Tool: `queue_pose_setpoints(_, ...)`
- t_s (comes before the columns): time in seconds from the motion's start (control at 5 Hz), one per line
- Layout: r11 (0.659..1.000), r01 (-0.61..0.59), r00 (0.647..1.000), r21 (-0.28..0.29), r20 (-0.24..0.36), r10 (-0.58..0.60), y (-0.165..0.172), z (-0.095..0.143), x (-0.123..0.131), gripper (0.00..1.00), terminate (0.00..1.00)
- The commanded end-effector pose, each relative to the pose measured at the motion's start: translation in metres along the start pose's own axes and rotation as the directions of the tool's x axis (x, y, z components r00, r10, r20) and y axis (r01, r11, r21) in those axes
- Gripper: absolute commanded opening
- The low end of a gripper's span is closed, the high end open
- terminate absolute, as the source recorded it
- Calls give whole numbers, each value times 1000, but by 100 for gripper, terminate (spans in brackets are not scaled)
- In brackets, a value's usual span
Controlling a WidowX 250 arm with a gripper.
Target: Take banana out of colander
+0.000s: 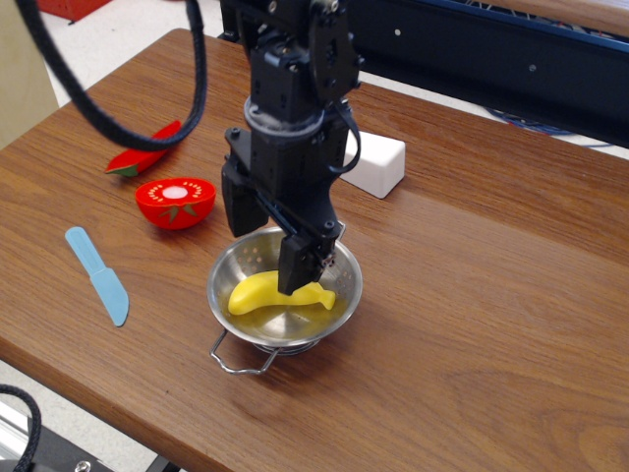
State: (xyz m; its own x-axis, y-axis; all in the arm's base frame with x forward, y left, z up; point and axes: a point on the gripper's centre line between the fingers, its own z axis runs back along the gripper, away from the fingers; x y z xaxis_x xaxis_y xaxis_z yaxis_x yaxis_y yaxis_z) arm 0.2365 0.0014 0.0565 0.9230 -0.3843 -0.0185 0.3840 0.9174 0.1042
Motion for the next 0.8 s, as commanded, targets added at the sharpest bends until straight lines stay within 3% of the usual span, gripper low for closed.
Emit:
queue_pose_setpoints(0.0, 1000, -15, 998, 0, 55, 15, -6, -7, 6, 100, 0)
queue_pose_setpoints(0.6, 995, -69, 996, -71, 44, 72, -6, -25, 11, 100, 0)
